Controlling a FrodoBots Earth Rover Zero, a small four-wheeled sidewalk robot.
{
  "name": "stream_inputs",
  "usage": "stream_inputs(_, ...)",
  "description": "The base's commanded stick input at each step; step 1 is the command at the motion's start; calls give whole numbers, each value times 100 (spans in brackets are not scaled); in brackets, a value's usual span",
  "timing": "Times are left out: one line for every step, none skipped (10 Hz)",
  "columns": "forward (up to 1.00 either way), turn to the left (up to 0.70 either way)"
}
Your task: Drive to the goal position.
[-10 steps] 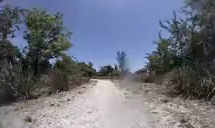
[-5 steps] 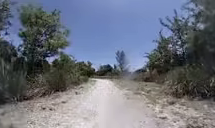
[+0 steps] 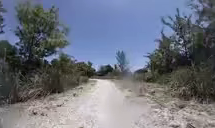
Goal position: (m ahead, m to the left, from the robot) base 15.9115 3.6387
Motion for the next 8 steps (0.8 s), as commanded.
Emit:
stream_inputs(45,0)
stream_inputs(45,0)
stream_inputs(45,0)
stream_inputs(45,0)
stream_inputs(45,0)
stream_inputs(45,0)
stream_inputs(45,0)
stream_inputs(45,0)
